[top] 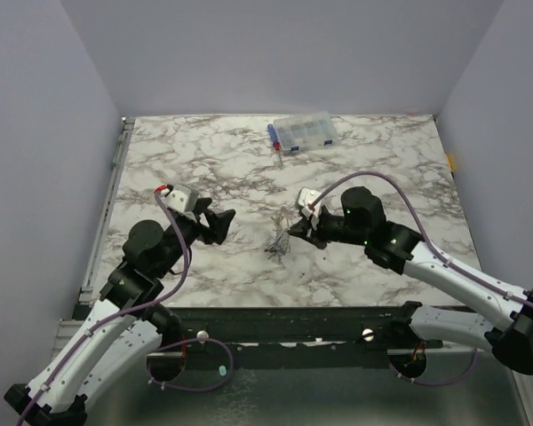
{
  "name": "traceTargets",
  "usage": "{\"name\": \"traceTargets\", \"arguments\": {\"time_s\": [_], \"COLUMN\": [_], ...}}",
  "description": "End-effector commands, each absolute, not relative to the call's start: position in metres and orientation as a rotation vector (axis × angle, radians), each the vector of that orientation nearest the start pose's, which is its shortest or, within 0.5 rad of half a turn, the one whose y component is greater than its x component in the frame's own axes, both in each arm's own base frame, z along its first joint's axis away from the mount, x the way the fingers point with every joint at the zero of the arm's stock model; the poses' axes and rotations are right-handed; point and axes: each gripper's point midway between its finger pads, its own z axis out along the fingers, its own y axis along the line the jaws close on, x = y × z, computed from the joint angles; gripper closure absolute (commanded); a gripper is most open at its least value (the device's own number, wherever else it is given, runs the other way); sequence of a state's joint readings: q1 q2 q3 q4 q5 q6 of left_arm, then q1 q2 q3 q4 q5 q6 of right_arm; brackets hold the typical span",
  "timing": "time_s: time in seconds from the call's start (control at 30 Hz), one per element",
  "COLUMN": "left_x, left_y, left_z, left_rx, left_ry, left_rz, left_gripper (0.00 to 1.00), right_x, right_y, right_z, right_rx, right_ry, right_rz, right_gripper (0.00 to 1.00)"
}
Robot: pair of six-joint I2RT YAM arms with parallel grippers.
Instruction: Put the keys on the keyring
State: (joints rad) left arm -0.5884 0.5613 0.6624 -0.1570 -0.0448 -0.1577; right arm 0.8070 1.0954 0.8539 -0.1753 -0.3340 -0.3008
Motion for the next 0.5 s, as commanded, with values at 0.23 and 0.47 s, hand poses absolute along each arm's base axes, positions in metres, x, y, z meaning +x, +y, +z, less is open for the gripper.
{"name": "traceTargets", "arguments": {"time_s": [0.23, 0.47], "left_x": [0.143, 0.121], "left_y": [-0.214, -0.219], "left_z": [0.325, 0.326], "left_rx": [0.768, 0.807], "left_ry": [1.126, 0.946], "left_rz": [-0.981, -1.072], "left_gripper": [0.32, 0.31], "right_x": [0.160, 0.134], "right_y": [0.297, 0.295], "right_z": [0.278, 0.303], "right_rx": [-1.332, -1.342], "right_ry": [1.143, 0.996], "right_rz": [0.822, 0.908], "right_gripper": [0.99, 0.99]}}
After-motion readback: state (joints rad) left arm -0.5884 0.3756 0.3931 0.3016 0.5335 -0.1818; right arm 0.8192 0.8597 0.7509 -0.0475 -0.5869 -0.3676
